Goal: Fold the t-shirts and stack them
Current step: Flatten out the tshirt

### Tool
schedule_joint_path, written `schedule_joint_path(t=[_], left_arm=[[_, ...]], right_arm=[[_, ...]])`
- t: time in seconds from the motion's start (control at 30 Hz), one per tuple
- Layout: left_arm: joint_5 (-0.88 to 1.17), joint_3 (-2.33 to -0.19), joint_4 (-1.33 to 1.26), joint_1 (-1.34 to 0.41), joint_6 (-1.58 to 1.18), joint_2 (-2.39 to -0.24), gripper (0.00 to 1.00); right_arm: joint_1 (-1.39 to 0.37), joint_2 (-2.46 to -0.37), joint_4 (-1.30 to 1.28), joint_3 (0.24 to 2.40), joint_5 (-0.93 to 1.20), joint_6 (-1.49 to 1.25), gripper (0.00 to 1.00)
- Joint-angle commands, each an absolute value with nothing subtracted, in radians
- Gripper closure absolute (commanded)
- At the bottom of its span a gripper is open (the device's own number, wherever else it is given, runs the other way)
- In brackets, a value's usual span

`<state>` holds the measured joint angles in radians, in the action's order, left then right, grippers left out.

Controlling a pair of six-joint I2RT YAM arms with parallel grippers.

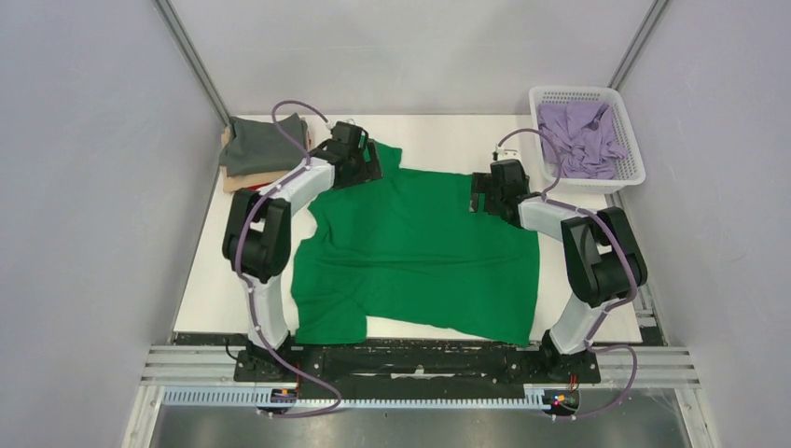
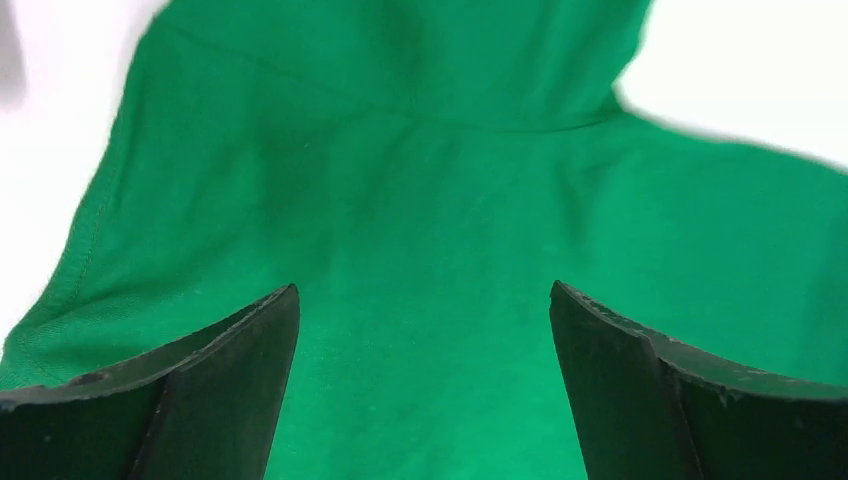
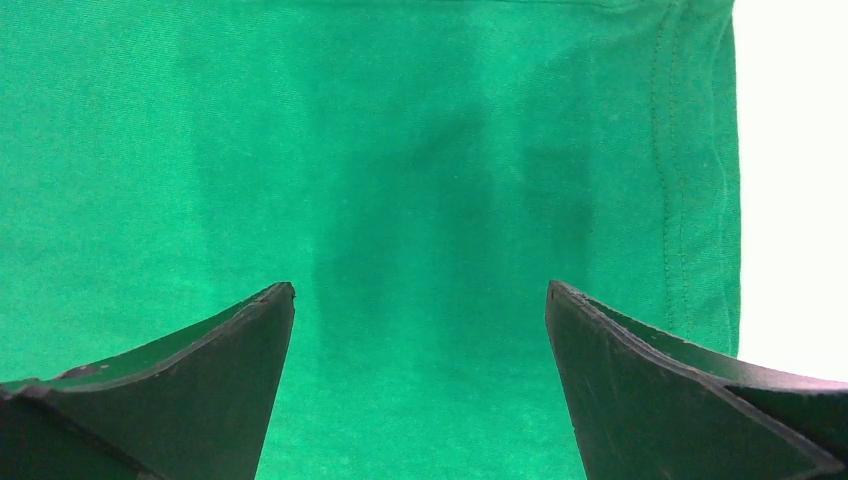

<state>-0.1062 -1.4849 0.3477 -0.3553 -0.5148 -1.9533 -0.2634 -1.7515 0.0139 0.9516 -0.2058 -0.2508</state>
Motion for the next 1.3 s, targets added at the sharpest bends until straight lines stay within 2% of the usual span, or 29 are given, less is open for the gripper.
schedule_joint_path(t=[0.0, 0.37, 0.67, 0.87, 1.07, 1.2, 1.27], left_arm=[[-0.188, -1.565, 0.514, -0.38, -0.422, -2.064, 0.0], [-0.196, -1.843, 0.615, -0.356, -0.427, -2.309, 0.0], [-0.102, -2.149, 0.644, -0.263, -0.489, -2.503, 0.0], [-0.014, -2.337, 0.625, -0.242, -0.501, -2.627, 0.0], [0.023, -2.365, 0.56, -0.239, -0.478, -2.615, 0.0], [0.025, -2.359, 0.565, -0.242, -0.445, -2.51, 0.0], [0.013, -2.289, 0.571, -0.256, -0.427, -2.419, 0.0]], right_arm=[[-0.255, -1.79, 0.002, 0.991, -0.247, -0.254, 0.02], [-0.23, -1.998, -0.045, 1.207, -0.188, -0.251, 0.02], [-0.188, -2.203, -0.078, 1.483, -0.12, -0.262, 0.02], [-0.152, -2.278, -0.078, 1.594, -0.091, -0.268, 0.02], [-0.147, -2.291, -0.086, 1.666, -0.09, -0.249, 0.02], [-0.147, -2.192, -0.085, 1.648, -0.09, -0.232, 0.02], [-0.148, -2.097, -0.068, 1.58, -0.061, -0.224, 0.02]])
